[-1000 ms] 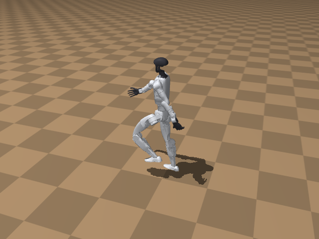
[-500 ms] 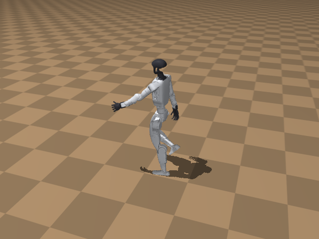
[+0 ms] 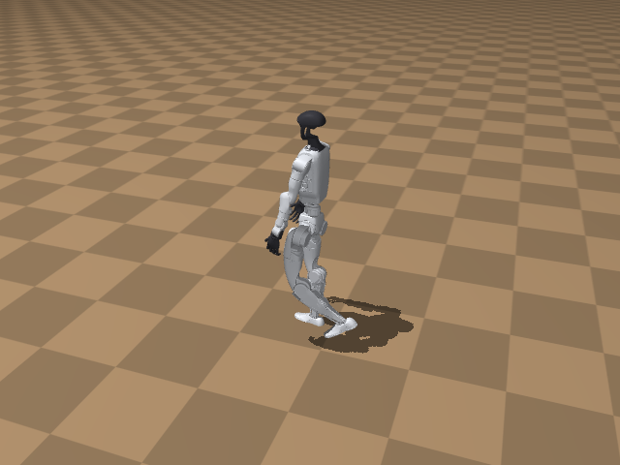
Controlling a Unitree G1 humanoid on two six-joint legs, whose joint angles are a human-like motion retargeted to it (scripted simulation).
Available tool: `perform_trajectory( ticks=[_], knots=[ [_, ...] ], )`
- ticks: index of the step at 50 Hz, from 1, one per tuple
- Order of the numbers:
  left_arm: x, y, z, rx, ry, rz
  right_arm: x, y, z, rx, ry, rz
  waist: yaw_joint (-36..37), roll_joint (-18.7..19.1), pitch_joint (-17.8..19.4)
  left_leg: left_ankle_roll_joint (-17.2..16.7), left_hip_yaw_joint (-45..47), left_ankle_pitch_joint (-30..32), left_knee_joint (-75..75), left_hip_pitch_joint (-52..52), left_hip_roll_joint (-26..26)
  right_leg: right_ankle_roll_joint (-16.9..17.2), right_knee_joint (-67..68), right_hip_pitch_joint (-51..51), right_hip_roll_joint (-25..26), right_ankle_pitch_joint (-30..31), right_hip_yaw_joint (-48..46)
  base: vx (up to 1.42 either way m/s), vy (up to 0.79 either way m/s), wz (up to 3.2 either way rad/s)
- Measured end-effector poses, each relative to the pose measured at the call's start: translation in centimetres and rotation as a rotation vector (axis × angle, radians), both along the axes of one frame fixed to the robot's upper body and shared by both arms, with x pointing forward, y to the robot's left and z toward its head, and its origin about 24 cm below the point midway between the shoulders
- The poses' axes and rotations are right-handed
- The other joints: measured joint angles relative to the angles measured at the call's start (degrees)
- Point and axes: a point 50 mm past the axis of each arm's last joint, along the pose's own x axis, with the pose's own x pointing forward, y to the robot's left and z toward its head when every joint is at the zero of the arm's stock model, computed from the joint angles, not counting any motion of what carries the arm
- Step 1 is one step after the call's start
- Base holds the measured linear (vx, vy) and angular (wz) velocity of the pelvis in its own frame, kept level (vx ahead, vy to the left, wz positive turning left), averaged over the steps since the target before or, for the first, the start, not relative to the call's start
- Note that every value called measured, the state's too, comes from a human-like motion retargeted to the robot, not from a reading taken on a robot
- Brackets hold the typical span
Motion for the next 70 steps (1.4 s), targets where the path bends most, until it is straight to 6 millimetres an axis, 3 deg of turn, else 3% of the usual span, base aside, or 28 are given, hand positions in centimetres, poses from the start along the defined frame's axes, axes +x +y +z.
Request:
perform_trajectory(
  ticks=[2,5,10,14,17,20,23,25,27,29,32,35,38,42,45,48,50,53,55,57,58,60,61,64,67,70],
  knots=[
    [-6.6,-0.2,-1.5,-0.049,0.166,0.052,4.2,-0.1,2.0,-0.028,-0.129,0.010,0.69,-0.20,-2.80,3.68,1.71,-7.10,23.35,-14.60,4.06,-0.51,0.67,-2.45,-0.09,-1.58,0.10,0.42,-0.03,0.13],
    [-15.3,-0.8,-1.9,-0.103,0.336,0.156,9.7,0.0,5.5,-0.069,-0.315,0.038,4.14,-1.20,-3.42,8.12,3.03,-13.07,43.95,-27.52,6.67,-0.67,1.41,-2.33,-0.51,-3.58,2.19,0.48,-0.01,-0.52],
    [-26.6,-2.9,0.2,-0.187,0.548,0.273,15.5,0.4,11.0,-0.143,-0.545,0.070,8.48,-1.27,-3.86,7.73,1.63,-16.20,52.79,-40.92,7.04,-0.39,2.92,-0.07,0.00,-6.43,5.05,0.50,0.02,-0.56],
    [-31.4,-4.7,2.0,-0.237,0.687,0.257,17.5,1.3,13.3,-0.147,-0.649,0.074,10.09,-1.12,-5.14,6.50,1.47,-14.64,41.37,-44.68,6.95,0.12,3.87,1.37,-0.07,-8.44,6.54,0.50,0.09,-0.40],
    [-31.7,-5.5,2.1,-0.249,0.716,0.221,17.5,2.1,13.1,-0.142,-0.663,0.095,10.38,-1.36,-6.60,5.04,1.56,-11.37,21.19,-42.03,5.17,0.34,5.50,1.54,-0.75,-9.86,7.42,0.51,0.14,-0.29],
    [-28.3,-5.2,0.5,-0.212,0.628,0.224,16.2,3.0,11.3,-0.138,-0.605,0.151,11.42,-1.05,-6.28,3.95,6.27,-7.46,-11.58,-29.07,4.75,1.26,7.13,3.48,-0.80,-10.49,9.13,0.59,0.16,-0.63],
    [-21.6,-3.7,-1.5,-0.100,0.397,0.267,13.3,3.4,8.4,-0.112,-0.535,0.146,13.26,3.07,-2.02,3.27,12.79,4.47,-44.48,-8.64,4.81,1.57,8.83,10.80,2.59,-11.12,11.30,0.68,0.21,-0.85],
    [-16.7,-2.9,-2.1,-0.045,0.242,0.293,10.2,3.1,5.8,-0.113,-0.451,0.133,11.97,5.31,-1.15,3.25,12.59,11.49,-53.75,-1.80,4.72,0.58,11.97,13.07,4.48,-11.12,11.23,0.62,0.25,0.08],
    [-11.5,-2.1,-2.2,-0.026,0.130,0.276,5.5,2.3,2.6,-0.136,-0.281,0.183,9.30,7.12,-1.02,0.97,10.13,13.28,-56.26,1.84,5.25,-1.13,19.82,12.17,6.28,-9.26,9.09,0.56,0.26,0.87],
    [-5.7,-1.3,-1.5,0.013,0.017,0.152,0.1,1.6,0.0,-0.130,-0.118,0.216,6.60,8.50,-1.68,-0.38,7.65,12.57,-56.26,3.31,6.19,-2.87,34.50,6.30,7.22,-6.26,5.32,0.50,0.24,1.15],
    [4.4,0.3,1.7,0.132,-0.201,-0.004,-7.9,1.1,-2.4,-0.098,0.120,0.241,3.78,8.73,-3.03,-0.78,5.05,11.42,-56.26,3.36,6.38,-6.13,62.34,-8.75,4.53,-4.94,-0.11,0.45,0.18,0.90],
    [13.7,2.0,7.7,0.235,-0.453,-0.004,-14.4,1.0,-3.2,-0.043,0.320,0.233,0.77,8.81,-1.47,-1.81,2.96,10.33,-56.13,5.94,6.19,-9.96,82.60,-19.29,1.97,-11.04,-1.67,0.47,0.12,0.76],
    [20.0,2.7,14.4,0.277,-0.679,0.022,-19.1,0.6,-3.1,0.017,0.434,0.177,-2.99,9.24,-0.59,-2.32,0.54,9.11,-54.17,7.56,6.36,-11.21,92.99,-27.41,1.74,-14.58,-1.56,0.46,0.08,0.72],
    [24.4,3.1,21.6,0.314,-0.889,0.015,-23.0,0.1,-2.5,0.065,0.498,0.064,-6.98,9.93,-0.94,-2.68,-1.62,7.47,-52.20,9.53,6.85,-12.38,95.30,-34.96,1.17,-19.19,-2.67,0.47,0.03,0.49],
    [25.8,3.0,24.9,0.314,-0.975,-0.018,-24.2,0.0,-2.3,0.099,0.508,0.021,-8.73,10.33,-1.98,-2.52,-2.38,6.70,-52.29,11.24,7.13,-12.35,89.45,-37.88,1.12,-20.95,-3.93,0.47,-0.02,0.30],
    [26.3,2.4,25.9,0.261,-1.014,-0.015,-23.9,0.0,-2.3,0.118,0.499,0.023,-9.67,10.80,-3.30,-3.06,-3.29,6.22,-52.51,12.37,7.19,-10.77,75.91,-37.25,1.51,-21.75,-5.51,0.47,-0.04,0.31],
    [26.2,1.8,25.1,0.192,-1.013,0.015,-22.9,-0.1,-2.4,0.117,0.482,0.031,-9.84,10.96,-4.10,-3.60,-3.98,5.82,-52.09,12.83,6.89,-9.27,62.15,-34.24,1.72,-21.34,-6.88,0.49,-0.05,0.33],
    [24.9,0.4,21.5,0.052,-0.948,0.099,-20.1,-0.8,-2.7,0.084,0.442,0.026,-9.59,10.63,-3.45,-4.25,-5.61,5.06,-50.71,15.23,5.75,-5.24,31.04,-22.05,2.98,-17.30,-9.23,0.55,-0.08,0.39],
    [23.2,-0.5,18.0,-0.012,-0.855,0.149,-17.5,-1.3,-2.8,0.058,0.425,0.034,-8.37,8.91,-1.41,-3.69,-6.66,5.04,-49.89,18.61,3.55,-1.64,11.14,-11.75,3.46,-6.54,-9.20,0.60,-0.12,0.03],
    [20.1,-1.3,13.4,-0.030,-0.706,0.122,-14.1,-1.5,-2.7,0.035,0.371,0.036,-4.93,7.01,-0.60,-2.19,-5.93,6.86,-47.89,19.98,1.22,-0.14,3.32,-6.87,3.03,1.69,-7.01,0.56,-0.15,-0.79],
    [18.0,-1.6,11.0,-0.028,-0.620,0.095,-12.0,-1.7,-2.6,0.018,0.319,0.019,-2.80,6.24,-0.10,-1.48,-4.98,8.25,-45.99,20.21,0.40,0.02,1.26,-4.89,2.85,2.92,-5.51,0.53,-0.16,-1.25],
    [12.5,-1.9,6.0,-0.025,-0.416,0.045,-7.5,-1.8,-1.9,-0.013,0.198,-0.016,1.43,4.06,1.67,-0.78,-2.65,9.75,-38.06,19.00,-1.26,0.55,-0.82,-1.00,1.47,2.89,-2.10,0.50,-0.16,-1.39],
    [8.9,-2.0,3.6,-0.037,-0.290,0.026,-5.1,-1.8,-1.3,-0.023,0.135,-0.026,2.78,2.48,2.08,-0.87,-1.78,7.65,-27.68,14.35,-1.65,0.78,-0.95,-0.12,-0.01,2.51,-0.82,0.43,-0.15,-1.06],
    [-2.6,-2.2,-1.1,-0.085,0.052,0.032,2.2,-2.1,1.4,-0.070,-0.082,-0.058,3.82,0.30,-1.35,0.07,-1.84,-1.58,9.82,-8.85,0.55,0.46,-0.53,-2.88,-1.73,1.05,0.56,0.34,-0.08,-0.19],
    [-13.1,-2.6,-2.2,-0.109,0.298,0.086,8.9,-2.2,5.5,-0.103,-0.319,-0.072,5.75,-1.02,-2.75,3.38,-1.38,-8.66,34.27,-25.21,2.52,0.70,-0.20,-3.94,-2.22,-0.71,2.15,0.39,-0.02,-0.35],
    [-21.4,-3.5,-1.4,-0.169,0.466,0.128,14.0,-2.1,10.1,-0.121,-0.524,-0.087,8.49,-2.48,-2.96,6.45,0.19,-12.31,47.29,-36.32,4.45,1.15,0.77,-4.28,-2.74,-2.40,4.29,0.41,0.01,-0.56]
  ],
)
